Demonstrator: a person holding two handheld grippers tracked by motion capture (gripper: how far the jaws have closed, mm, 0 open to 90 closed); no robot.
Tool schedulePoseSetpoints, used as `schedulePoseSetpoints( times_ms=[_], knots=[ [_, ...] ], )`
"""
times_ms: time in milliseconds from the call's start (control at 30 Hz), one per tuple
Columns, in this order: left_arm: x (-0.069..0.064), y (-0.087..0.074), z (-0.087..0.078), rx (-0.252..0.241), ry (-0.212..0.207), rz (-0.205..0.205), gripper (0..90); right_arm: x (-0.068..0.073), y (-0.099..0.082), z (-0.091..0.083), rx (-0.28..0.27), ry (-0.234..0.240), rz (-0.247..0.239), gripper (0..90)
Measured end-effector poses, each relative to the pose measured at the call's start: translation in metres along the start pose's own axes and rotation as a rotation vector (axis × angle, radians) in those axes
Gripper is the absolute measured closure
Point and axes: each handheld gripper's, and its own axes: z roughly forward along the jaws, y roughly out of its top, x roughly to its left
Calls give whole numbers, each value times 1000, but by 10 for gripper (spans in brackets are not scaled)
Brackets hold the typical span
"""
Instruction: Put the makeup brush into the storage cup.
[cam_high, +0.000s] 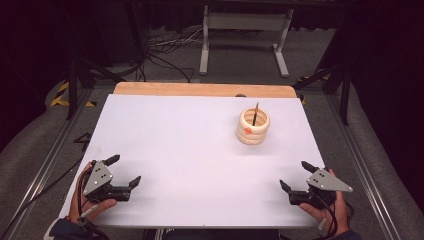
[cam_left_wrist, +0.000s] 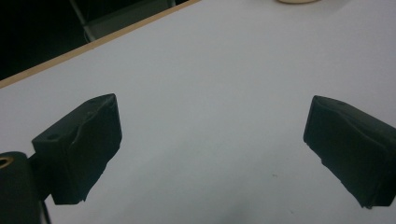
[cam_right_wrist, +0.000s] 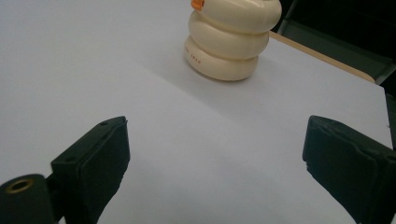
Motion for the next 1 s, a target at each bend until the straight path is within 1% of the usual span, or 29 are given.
schedulePoseSetpoints(
  times_ms=[133,333,500,600,700,867,1000],
  knots=[
    [0,0,0,0,-12,-2,52,1,-1,2,13,4,-8,80],
    [0,0,0,6,-6,0,52,-1,0,1,2,0,-3,80],
    [0,0,2,13,-9,3,52,0,-1,1,7,0,-9,80],
    [0,0,3,12,-12,0,52,-1,-1,1,9,1,-4,80],
    [0,0,4,20,-15,6,51,-1,-2,1,14,-3,-5,80],
    [2,-1,4,17,-17,-6,52,0,-2,2,19,-4,-3,81],
    [2,-1,5,22,-14,-5,52,-2,-4,3,25,-16,11,86]
  ],
)
